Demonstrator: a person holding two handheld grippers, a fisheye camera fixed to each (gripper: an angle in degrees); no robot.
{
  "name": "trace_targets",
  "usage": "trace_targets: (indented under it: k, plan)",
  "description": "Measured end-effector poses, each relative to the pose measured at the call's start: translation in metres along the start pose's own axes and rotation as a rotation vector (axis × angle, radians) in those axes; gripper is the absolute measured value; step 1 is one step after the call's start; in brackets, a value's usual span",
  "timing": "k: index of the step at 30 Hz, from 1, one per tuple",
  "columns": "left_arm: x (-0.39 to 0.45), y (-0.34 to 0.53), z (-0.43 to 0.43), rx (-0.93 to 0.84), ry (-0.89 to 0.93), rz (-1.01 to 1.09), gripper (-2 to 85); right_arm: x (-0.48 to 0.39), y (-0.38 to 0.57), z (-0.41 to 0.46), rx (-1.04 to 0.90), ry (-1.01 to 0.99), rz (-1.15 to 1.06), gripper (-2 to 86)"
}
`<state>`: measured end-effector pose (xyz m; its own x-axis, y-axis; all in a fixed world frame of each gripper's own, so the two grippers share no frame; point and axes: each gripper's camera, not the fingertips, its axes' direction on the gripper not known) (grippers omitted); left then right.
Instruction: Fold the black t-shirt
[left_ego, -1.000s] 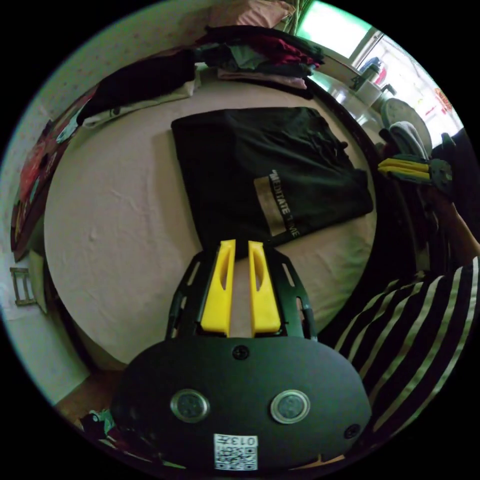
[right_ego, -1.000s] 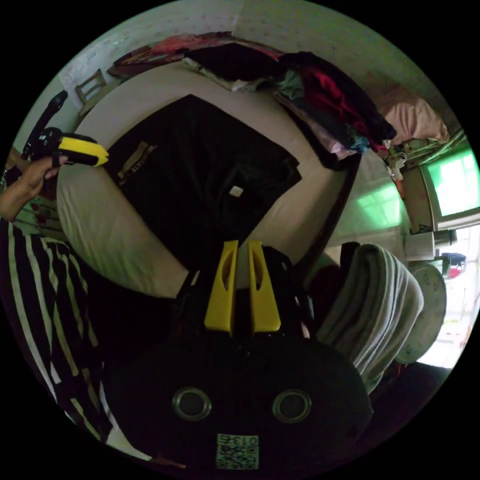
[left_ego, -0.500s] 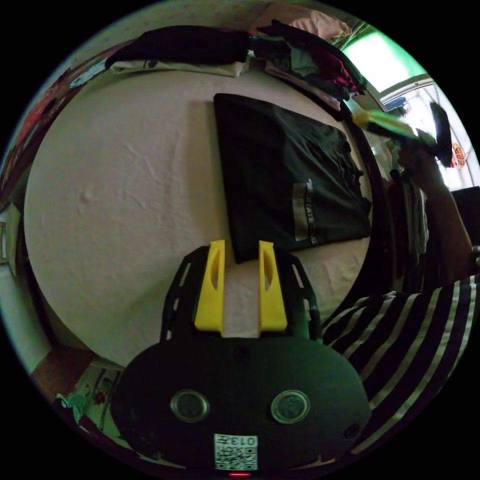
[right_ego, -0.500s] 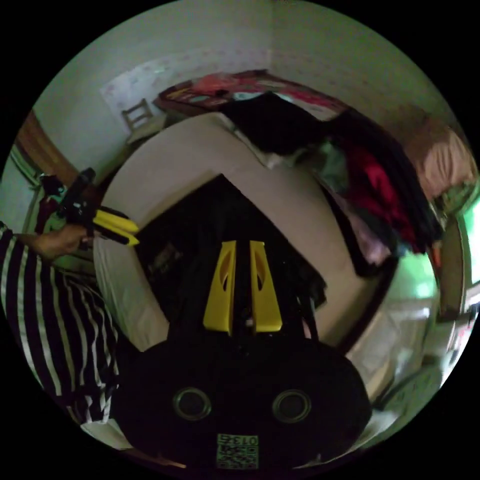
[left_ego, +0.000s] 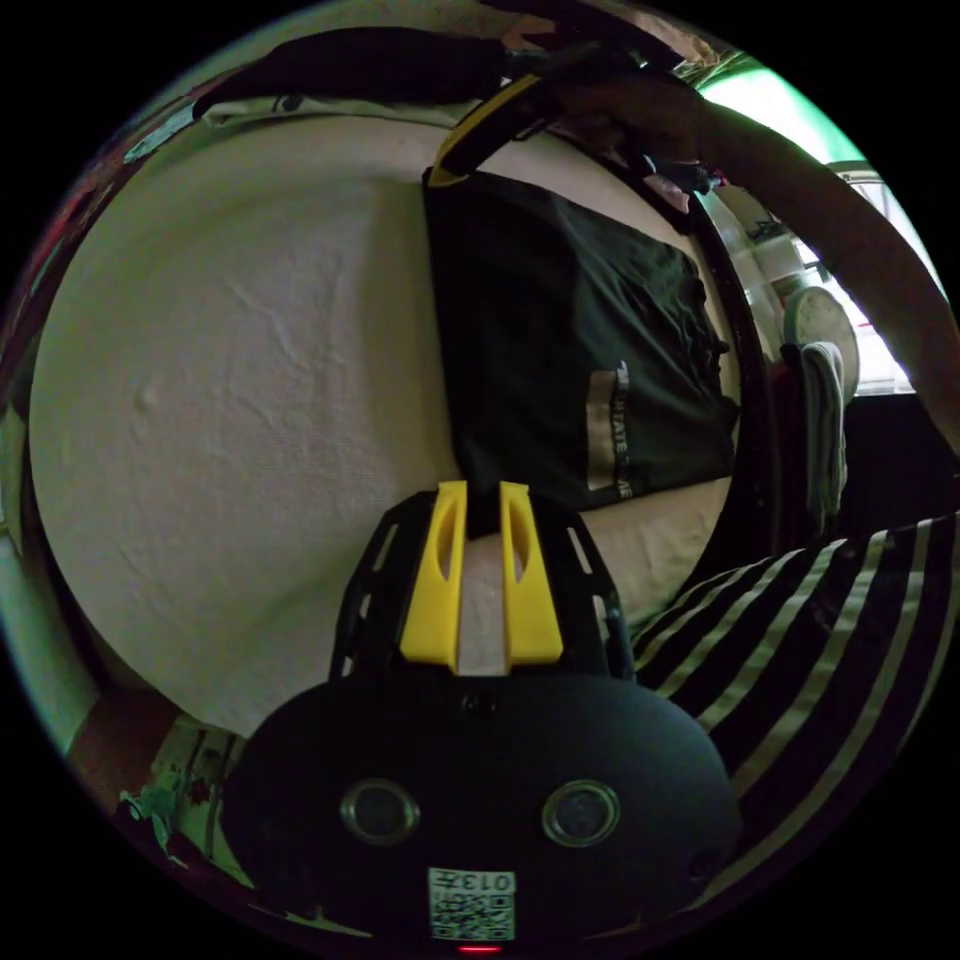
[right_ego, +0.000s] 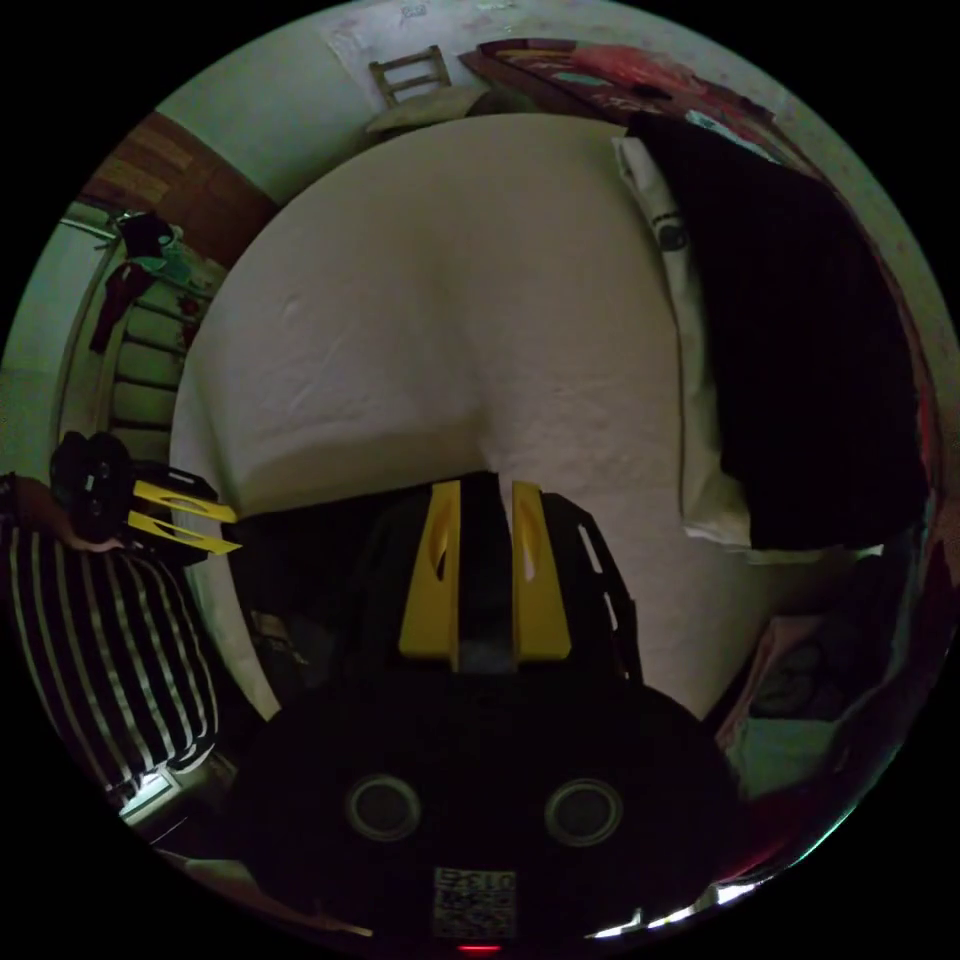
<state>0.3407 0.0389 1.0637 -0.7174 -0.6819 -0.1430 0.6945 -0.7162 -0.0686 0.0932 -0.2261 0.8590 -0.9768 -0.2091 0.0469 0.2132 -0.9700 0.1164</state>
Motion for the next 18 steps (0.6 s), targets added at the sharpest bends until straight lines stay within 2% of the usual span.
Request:
trace_targets:
  k: [2, 9, 13, 18]
  plan:
    - [-0.003, -0.003, -0.002, -0.012, 0.004, 0.001, 3.5, 0.001, -0.006, 0.005, -0.024, -0.023, 0.003, 4.1]
    - [0.006, -0.009, -0.025, 0.015, 0.098, 0.047, 0.9, -0.004, 0.011, -0.024, 0.106, 0.005, -0.060, 0.7]
    - [0.039, -0.016, -0.050, 0.061, 0.147, 0.182, 0.6, -0.015, 0.057, -0.052, 0.137, 0.089, -0.133, 0.5]
    - [0.101, -0.034, -0.061, 0.069, 0.207, 0.400, 0.5, -0.024, 0.133, -0.075, 0.161, 0.174, -0.090, 0.3]
